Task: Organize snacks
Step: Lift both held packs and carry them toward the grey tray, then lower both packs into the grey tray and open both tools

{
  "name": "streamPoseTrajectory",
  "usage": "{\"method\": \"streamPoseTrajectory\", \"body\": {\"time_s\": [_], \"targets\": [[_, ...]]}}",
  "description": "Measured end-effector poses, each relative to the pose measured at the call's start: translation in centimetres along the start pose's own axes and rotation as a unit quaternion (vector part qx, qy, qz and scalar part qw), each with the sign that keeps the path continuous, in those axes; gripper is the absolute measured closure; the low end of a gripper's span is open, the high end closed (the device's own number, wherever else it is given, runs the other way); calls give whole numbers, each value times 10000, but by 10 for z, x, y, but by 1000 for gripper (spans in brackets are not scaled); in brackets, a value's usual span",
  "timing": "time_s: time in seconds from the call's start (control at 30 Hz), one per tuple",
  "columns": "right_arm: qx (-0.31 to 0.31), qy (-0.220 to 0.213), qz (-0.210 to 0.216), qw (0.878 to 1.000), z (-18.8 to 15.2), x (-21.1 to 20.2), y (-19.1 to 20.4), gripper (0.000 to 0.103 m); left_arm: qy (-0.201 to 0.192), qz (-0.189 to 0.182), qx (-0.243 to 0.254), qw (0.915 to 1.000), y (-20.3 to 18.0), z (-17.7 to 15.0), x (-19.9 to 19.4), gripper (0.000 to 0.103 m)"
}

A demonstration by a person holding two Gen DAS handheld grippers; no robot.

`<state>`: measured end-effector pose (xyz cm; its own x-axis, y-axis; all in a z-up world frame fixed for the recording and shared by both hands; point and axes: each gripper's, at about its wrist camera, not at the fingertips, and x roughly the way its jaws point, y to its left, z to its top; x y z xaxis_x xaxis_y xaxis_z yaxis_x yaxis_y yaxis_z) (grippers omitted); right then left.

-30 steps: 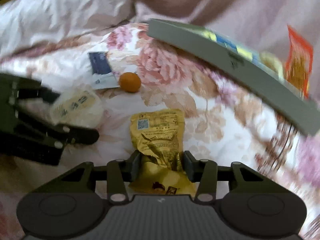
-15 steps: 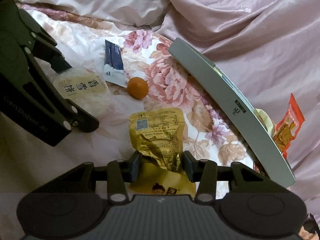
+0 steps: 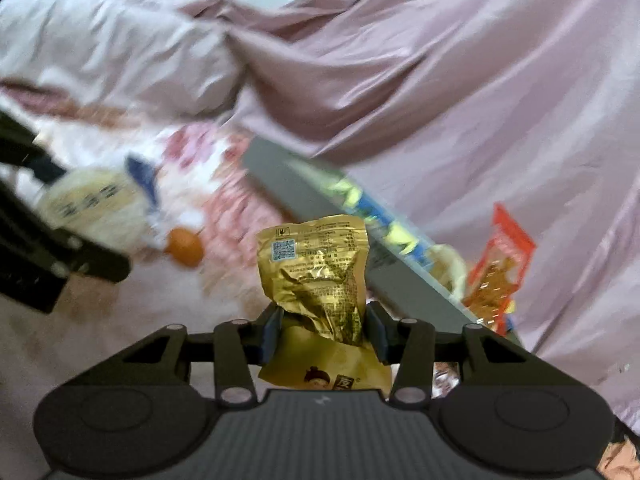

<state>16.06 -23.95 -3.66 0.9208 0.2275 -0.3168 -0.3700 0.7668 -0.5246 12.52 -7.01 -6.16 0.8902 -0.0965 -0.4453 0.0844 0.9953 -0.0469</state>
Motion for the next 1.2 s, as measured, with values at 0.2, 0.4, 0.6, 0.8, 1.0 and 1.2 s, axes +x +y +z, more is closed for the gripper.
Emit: {"method": "streamPoseTrajectory", "body": {"time_s": [0.2, 0.4, 0.6, 0.8, 1.0, 1.2], "targets": [[476, -469, -447, 9968, 10, -2, -25, 53, -312, -6, -115, 9994, -6, 35, -2, 29], [970, -765, -812, 9890, 22, 5, -55, 53, -564, -38, -182, 9982, -15, 94, 14, 29], [1195, -1057, -1154, 9804, 27, 21, -77, 52, -725, 84, -212, 9971, -26, 139, 35, 29], [1374, -1174, -1123, 9771, 32, 50, -87, 52, -494, 284, -396, 9976, -33, 166, 70, 29], [1624, -867, -839, 9793, 34, 76, -93, 52, -382, 404, -411, 9976, -39, 180, 106, 29], [1816, -290, -487, 9817, 25, 102, -93, 52, -184, 384, -269, 9987, -45, 178, 135, 29]]}}
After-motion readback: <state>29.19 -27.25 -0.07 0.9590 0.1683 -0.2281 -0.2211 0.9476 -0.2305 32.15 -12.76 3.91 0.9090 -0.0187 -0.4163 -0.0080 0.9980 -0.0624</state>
